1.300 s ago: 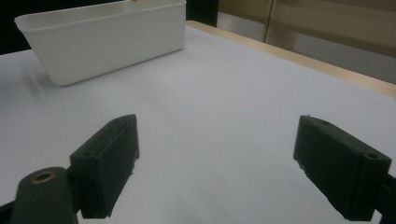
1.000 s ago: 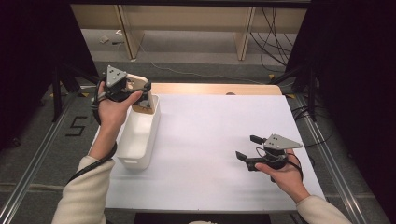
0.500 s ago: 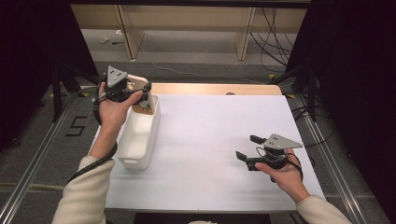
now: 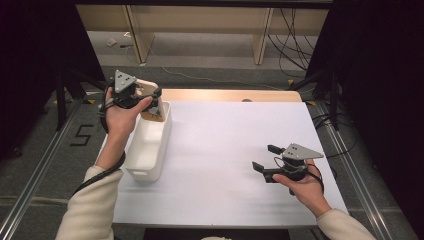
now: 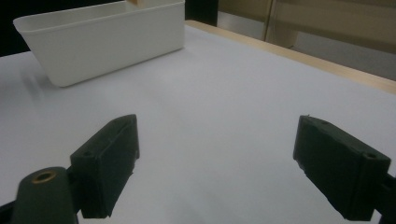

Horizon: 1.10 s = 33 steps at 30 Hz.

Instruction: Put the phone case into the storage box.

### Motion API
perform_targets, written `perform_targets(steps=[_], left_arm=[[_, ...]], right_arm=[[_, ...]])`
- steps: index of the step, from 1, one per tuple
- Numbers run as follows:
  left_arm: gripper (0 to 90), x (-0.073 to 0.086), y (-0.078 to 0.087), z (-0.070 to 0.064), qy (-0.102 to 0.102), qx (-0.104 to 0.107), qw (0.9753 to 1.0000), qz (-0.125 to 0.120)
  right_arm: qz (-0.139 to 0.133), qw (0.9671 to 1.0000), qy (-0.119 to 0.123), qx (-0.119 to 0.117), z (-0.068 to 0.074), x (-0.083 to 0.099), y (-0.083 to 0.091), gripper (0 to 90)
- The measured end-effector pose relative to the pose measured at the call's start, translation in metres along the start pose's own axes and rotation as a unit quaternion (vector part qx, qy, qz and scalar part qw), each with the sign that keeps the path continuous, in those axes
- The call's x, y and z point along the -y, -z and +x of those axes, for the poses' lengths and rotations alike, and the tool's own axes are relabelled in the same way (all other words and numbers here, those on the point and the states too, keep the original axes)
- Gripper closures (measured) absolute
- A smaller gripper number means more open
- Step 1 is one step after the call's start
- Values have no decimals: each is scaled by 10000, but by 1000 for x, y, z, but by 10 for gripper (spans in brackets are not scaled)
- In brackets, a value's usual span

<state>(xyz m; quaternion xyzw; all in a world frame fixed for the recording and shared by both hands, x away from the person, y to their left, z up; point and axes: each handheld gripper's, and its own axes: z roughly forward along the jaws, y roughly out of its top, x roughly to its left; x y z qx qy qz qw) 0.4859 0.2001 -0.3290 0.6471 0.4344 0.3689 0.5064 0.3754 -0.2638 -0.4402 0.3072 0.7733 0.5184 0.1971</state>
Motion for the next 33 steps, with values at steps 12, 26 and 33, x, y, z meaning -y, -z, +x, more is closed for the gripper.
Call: perform_targets(steps=[12,26,33], left_arm=[[108,1,-7,2,-43,6,10000,51],[109,4,-12,5,-21,-20,9999,103],[109,5,-14,5,-51,-19,9999,116]], right_arm=[[-4,10000,-20,3,0,0,0,155],[6,10000,-18,-12,0,0,-1,155],[3,10000,-21,-4,0,0,-1,155]])
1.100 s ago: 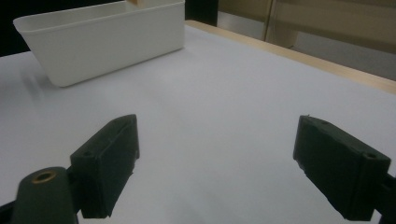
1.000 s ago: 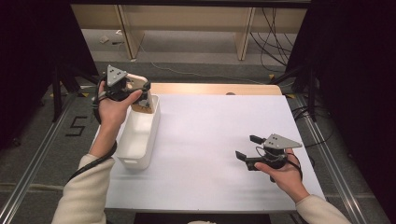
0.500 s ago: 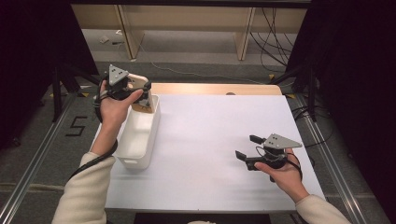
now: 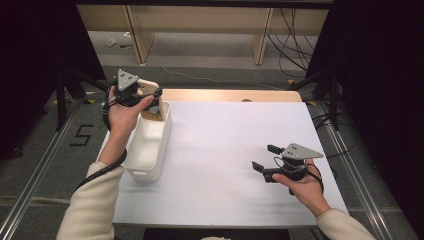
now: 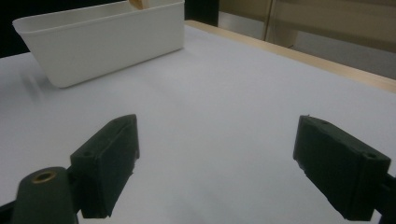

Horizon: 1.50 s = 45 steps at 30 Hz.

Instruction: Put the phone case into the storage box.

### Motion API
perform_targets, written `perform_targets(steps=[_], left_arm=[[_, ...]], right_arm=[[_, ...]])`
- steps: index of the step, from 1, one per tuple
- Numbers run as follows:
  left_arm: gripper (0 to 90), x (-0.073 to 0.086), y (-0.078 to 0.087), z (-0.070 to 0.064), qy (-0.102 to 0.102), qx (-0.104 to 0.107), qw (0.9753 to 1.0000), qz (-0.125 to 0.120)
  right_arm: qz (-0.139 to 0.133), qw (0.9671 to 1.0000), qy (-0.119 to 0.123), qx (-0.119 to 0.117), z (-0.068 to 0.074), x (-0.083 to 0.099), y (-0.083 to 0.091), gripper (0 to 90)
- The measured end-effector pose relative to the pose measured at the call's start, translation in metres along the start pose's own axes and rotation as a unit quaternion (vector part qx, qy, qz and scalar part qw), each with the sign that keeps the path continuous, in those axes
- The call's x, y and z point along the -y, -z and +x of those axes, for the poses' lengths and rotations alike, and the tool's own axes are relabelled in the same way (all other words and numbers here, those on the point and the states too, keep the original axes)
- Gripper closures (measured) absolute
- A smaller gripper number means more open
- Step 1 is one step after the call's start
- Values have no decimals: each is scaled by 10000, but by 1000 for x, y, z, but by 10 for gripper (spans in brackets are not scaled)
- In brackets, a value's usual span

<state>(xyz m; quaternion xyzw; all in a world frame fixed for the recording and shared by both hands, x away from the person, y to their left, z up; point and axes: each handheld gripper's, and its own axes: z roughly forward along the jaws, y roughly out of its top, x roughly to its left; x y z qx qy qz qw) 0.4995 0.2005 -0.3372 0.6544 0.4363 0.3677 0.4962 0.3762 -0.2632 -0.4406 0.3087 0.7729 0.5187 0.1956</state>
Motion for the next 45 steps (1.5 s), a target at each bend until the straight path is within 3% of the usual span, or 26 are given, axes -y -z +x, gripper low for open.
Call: perform_targets(steps=[45], left_arm=[[108,7,-13,6,-22,-14,9999,164]], right_arm=[[-30,10000,1,8,0,0,0,155]])
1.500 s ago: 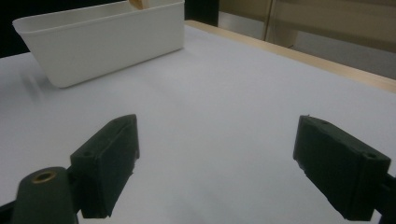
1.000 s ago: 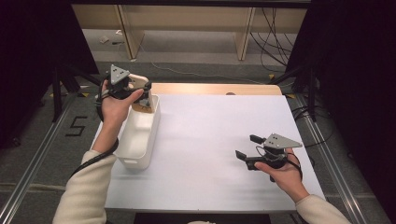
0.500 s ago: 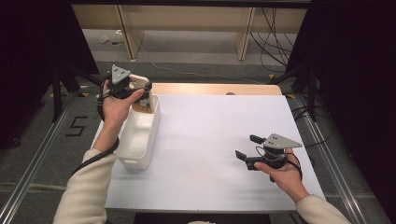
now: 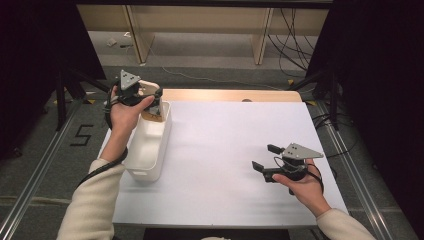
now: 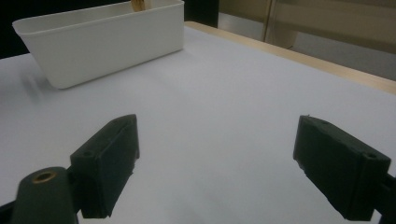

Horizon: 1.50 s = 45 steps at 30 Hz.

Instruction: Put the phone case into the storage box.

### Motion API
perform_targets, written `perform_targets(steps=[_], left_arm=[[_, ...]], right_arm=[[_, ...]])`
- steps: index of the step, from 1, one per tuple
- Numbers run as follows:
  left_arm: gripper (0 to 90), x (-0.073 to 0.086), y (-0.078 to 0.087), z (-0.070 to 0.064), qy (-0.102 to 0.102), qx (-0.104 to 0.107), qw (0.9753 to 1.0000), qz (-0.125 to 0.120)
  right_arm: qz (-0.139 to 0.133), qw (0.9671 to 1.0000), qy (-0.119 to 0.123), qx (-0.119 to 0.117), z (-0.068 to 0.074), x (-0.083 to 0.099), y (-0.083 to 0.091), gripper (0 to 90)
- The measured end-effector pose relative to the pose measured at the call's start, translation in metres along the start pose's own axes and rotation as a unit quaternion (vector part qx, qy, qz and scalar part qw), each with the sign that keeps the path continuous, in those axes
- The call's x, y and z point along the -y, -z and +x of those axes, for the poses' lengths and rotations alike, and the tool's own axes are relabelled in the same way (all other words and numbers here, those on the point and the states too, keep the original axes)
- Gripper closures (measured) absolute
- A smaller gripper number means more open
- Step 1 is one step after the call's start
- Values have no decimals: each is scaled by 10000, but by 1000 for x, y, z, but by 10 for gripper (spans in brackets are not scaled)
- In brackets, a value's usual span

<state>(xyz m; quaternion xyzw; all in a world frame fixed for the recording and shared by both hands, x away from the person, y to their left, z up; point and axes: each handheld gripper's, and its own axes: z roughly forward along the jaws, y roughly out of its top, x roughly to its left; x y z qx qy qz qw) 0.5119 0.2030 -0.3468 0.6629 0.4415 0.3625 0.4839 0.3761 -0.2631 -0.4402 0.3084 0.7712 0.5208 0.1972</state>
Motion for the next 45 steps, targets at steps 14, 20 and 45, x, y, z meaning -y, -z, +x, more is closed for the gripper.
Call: perform_targets(steps=[14,20,45], left_arm=[[108,3,-5,2,13,-1,10000,62],[108,3,-7,1,7,7,10000,90],[108,7,-17,2,26,0,9997,223]], right_arm=[[1,10000,-13,0,0,0,0,153],[5,10000,-7,6,0,0,0,153],[-3,10000,-38,-19,0,0,0,154]])
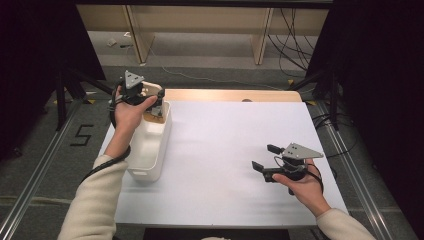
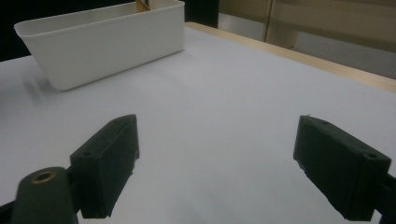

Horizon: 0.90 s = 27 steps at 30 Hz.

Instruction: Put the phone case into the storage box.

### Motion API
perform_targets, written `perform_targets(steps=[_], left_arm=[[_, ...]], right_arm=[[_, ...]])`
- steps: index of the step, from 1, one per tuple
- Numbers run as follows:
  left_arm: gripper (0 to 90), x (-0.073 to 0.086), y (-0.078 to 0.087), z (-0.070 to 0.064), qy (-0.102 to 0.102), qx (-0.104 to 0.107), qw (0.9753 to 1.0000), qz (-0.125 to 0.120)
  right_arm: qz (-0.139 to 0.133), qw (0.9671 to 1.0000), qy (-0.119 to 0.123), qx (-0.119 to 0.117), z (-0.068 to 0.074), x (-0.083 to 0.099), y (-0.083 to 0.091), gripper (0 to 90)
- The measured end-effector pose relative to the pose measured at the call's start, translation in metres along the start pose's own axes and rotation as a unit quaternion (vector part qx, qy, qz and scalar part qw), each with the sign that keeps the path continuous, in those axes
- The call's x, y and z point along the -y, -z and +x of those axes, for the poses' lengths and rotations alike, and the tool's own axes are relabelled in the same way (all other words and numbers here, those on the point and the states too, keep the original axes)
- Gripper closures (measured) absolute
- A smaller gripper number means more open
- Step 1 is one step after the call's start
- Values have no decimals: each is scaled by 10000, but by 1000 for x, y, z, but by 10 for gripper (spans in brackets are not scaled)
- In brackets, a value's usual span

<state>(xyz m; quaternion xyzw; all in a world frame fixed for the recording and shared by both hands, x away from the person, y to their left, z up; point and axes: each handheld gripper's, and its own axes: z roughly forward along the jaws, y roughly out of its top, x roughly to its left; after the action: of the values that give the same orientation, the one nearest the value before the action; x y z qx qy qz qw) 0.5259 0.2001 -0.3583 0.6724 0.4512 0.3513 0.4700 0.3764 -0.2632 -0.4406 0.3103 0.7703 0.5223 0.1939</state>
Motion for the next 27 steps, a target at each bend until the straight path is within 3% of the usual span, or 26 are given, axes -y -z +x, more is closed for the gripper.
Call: perform_targets(steps=[27], left_arm=[[107,6,-9,3,64,-14,9999,88]], right_arm=[[19,10000,-21,-33,0,1,-1,155]])
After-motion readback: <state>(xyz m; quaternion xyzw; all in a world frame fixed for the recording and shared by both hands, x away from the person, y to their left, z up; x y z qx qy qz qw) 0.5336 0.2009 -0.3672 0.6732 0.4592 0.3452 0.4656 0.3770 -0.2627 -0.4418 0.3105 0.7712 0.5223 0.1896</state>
